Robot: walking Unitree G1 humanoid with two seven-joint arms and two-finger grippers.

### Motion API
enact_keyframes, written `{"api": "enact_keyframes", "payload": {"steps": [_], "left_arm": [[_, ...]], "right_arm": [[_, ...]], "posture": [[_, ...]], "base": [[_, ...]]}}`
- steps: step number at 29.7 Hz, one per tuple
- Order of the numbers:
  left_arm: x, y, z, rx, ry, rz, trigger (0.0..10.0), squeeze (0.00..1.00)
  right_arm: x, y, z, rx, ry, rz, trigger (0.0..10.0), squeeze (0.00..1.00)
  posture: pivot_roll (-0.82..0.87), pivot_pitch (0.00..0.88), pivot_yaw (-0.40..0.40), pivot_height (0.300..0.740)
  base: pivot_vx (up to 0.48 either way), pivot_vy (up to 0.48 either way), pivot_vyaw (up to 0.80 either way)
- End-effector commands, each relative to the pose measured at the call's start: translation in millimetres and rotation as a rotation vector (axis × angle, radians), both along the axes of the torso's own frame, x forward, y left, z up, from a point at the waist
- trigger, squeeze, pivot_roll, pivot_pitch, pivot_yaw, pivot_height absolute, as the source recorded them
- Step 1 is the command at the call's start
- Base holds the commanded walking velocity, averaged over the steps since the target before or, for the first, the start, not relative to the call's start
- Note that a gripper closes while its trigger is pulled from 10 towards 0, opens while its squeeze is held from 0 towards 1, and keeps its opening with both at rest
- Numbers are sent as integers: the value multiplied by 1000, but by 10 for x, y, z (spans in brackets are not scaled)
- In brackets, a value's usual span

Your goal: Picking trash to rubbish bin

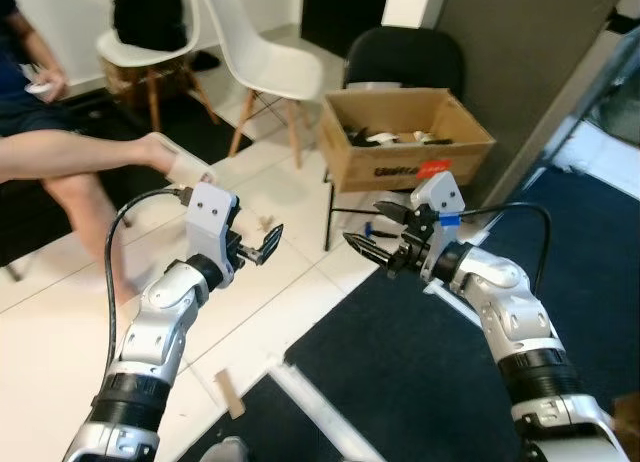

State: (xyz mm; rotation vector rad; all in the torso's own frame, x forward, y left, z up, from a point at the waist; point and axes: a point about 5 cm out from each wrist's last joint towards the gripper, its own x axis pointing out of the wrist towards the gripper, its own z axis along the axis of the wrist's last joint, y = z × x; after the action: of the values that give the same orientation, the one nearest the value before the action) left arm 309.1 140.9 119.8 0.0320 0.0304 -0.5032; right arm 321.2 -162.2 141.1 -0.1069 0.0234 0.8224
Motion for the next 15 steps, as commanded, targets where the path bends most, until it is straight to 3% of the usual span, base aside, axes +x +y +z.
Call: {"api": "enact_keyframes", "payload": {"steps": [1,13,15], "left_arm": [[-1,-58,-7,10,-2,-23,10000,0],[-16,-115,-95,-62,23,-22,10000,0],[-17,-122,-95,-67,22,-23,10000,0]], "right_arm": [[-11,-31,4,4,-2,-6,10000,0],[-45,56,-44,60,0,-10,10000,0],[-43,56,-40,63,-4,-13,10000,0]], "posture": [[-37,0,-53,740],[-47,0,-54,740],[-47,0,-54,740]], "base": [[-371,0,0],[-369,0,0],[-349,0,506]]}}
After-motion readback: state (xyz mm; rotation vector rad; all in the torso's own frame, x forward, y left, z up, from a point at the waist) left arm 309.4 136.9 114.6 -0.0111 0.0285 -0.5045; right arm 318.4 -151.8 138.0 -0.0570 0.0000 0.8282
